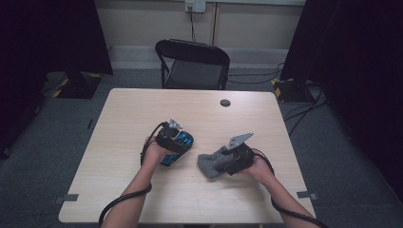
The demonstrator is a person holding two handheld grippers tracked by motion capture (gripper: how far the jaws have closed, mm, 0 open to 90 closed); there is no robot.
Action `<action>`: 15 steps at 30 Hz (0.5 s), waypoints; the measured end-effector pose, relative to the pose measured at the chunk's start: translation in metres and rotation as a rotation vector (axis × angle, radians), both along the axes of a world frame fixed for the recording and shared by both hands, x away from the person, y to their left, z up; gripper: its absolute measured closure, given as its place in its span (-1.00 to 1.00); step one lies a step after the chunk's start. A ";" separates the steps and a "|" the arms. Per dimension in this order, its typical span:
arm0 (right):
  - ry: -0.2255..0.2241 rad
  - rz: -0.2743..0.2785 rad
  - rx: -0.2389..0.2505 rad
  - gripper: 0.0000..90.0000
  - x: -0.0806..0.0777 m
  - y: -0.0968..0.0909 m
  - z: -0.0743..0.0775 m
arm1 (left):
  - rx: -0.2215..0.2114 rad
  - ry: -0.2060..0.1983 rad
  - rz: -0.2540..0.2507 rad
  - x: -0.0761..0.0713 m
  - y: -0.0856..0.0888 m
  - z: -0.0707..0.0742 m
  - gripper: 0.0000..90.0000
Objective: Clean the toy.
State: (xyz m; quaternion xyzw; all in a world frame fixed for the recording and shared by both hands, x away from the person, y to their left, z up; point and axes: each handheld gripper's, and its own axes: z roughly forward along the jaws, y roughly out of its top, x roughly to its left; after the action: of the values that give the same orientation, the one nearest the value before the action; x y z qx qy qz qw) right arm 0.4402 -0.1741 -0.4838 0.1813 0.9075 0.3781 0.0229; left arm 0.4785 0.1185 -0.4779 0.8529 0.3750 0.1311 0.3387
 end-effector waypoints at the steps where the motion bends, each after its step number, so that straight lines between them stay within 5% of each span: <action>1: 0.000 0.000 0.001 -0.50 0.000 0.000 0.000 | -0.005 0.003 0.000 0.001 -0.001 -0.001 -0.61; 15: 0.011 -0.006 0.008 -0.50 0.002 0.000 -0.003 | 0.012 0.006 0.002 0.008 -0.010 -0.008 -0.58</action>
State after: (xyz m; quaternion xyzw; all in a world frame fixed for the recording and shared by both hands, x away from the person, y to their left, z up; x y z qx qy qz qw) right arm 0.4423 -0.1741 -0.4871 0.1863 0.9055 0.3807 0.0185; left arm 0.4868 0.1087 -0.4854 0.8549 0.3761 0.1315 0.3322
